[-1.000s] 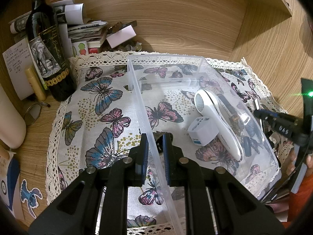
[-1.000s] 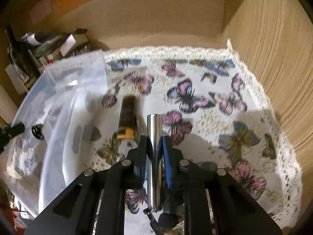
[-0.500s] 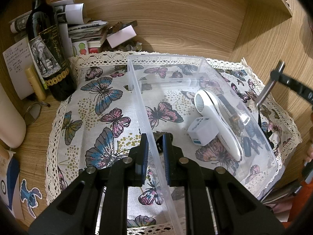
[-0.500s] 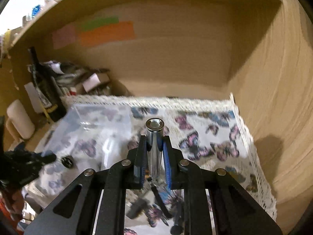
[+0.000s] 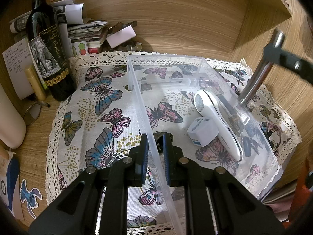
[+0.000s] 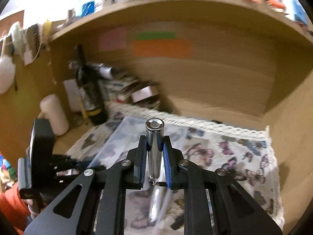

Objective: Organize rigid objects
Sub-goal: 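Drop the silver tube into the clear box from the right gripper, then grasp the black cylindrical object on the cloth with the right gripper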

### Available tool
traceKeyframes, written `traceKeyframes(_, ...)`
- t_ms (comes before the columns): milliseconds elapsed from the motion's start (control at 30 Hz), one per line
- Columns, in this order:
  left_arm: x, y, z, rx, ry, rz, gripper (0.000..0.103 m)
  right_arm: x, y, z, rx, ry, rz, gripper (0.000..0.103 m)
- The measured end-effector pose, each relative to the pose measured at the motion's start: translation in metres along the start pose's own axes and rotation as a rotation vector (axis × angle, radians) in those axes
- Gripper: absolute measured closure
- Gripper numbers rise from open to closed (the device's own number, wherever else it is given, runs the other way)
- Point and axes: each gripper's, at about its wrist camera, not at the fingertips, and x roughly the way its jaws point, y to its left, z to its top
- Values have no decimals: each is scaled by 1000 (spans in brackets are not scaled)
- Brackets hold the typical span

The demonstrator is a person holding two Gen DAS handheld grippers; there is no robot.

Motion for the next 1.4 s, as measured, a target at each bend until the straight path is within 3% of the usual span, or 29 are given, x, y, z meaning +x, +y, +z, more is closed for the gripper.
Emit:
traceKeyframes(267,1,-1,1,-2,0,-4,89,41,12,-22,-57,159,14,89)
traceKeyframes(600,1,-2,2,-4,-2,-8,89,67,2,-26,-26,235,-8,87)
traceKeyframes(667,1,-2,2,-2,-3,-8,89,69,0,-26,-13,241,-17,87)
traceKeyframes(800,1,-2,2,-2,-4,-11,89,65,-5,-22,17,223,-23,73)
traceKeyframes(1000,1,-2,2,-2,-3,-11,89,44,-15,-16,30,169,-60,70)
traceKeyframes(1100,2,-2,2,-1,-5,-11,89,29,-23,-17,47,139,-94,60)
traceKeyframes(1400,1,-1,1,-1,-6,-12,89,-6,-61,-43,130,136,-259,50)
